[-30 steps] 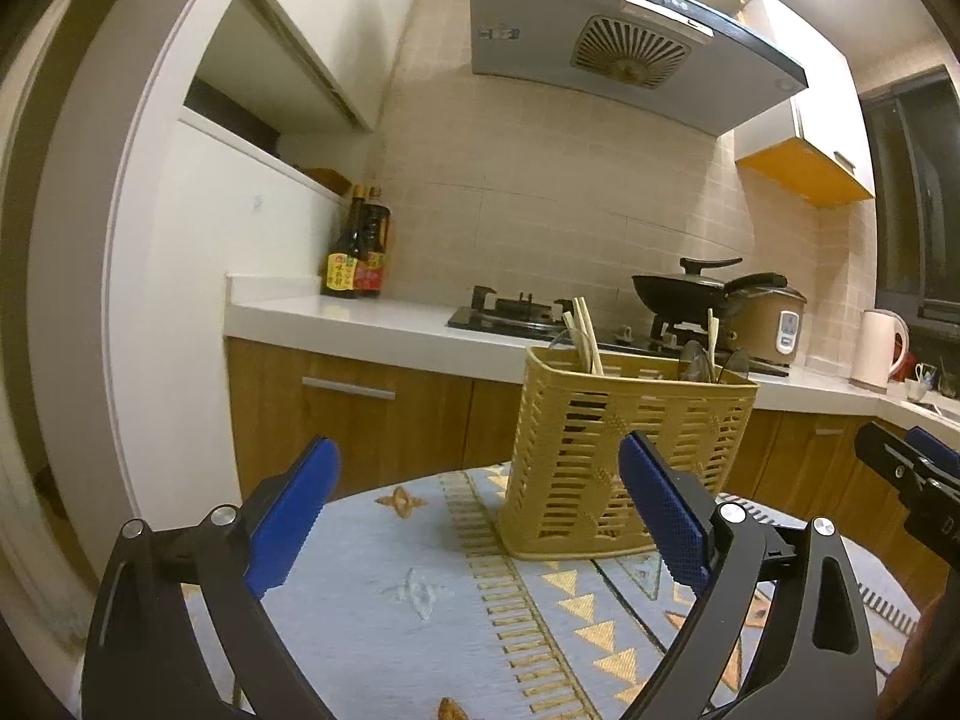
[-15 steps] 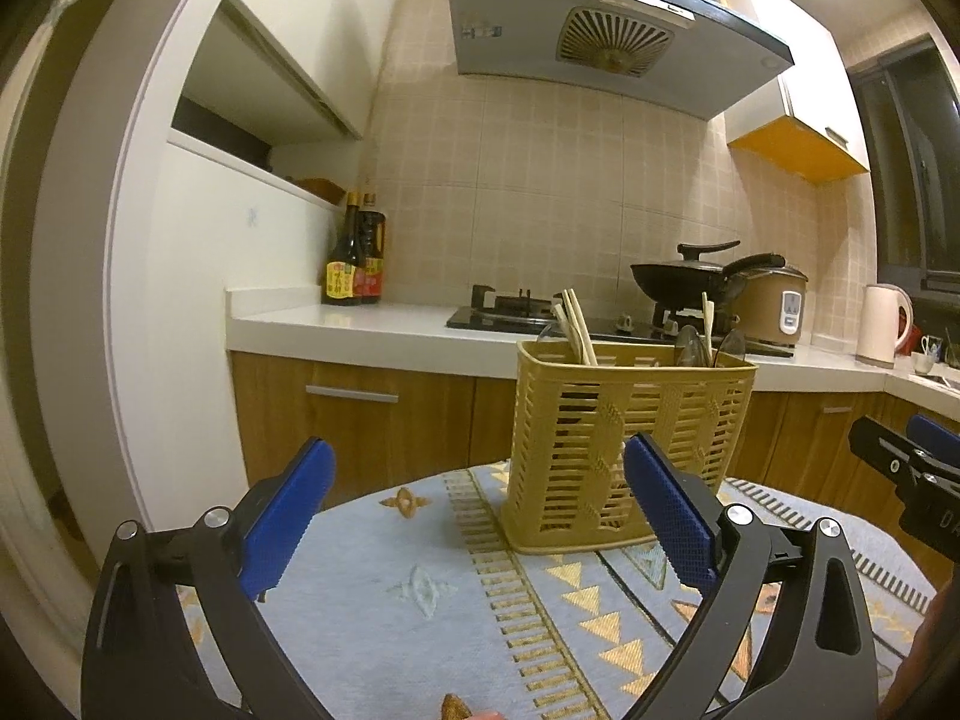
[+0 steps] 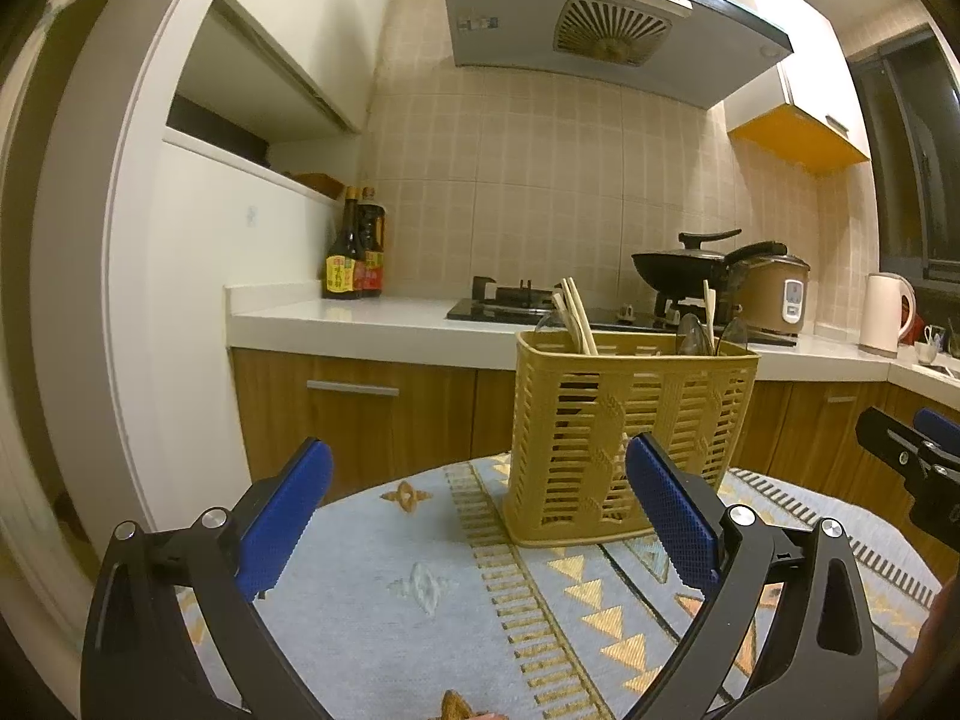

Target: Organize utensils

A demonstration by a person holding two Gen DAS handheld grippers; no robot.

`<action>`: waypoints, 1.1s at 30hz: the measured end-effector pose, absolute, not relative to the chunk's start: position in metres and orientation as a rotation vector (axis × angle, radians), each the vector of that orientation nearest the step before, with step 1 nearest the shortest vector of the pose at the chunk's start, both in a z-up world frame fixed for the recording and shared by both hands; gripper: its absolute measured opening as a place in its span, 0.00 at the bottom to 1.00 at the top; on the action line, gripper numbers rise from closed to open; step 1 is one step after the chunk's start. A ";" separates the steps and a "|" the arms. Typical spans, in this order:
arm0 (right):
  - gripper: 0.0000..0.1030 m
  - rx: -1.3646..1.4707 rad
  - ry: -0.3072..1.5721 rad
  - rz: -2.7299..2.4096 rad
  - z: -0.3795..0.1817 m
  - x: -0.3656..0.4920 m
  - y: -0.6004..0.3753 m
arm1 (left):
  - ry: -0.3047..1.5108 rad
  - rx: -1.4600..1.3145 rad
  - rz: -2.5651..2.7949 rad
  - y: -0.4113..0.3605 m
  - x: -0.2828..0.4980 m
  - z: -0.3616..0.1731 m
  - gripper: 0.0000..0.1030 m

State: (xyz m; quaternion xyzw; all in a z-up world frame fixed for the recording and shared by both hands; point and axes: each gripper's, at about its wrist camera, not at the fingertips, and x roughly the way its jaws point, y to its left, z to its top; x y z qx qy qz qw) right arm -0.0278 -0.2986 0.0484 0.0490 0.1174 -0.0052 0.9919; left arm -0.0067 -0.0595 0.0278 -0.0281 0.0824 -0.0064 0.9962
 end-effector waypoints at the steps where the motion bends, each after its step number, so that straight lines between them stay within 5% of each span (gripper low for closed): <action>1: 0.88 0.099 0.235 -0.010 0.049 -0.028 -0.299 | 0.169 -0.056 -0.012 -0.059 -0.006 0.028 0.92; 33: 0.91 0.093 0.236 -0.013 0.048 -0.030 -0.297 | 0.195 -0.035 -0.043 -0.067 -0.004 0.024 0.92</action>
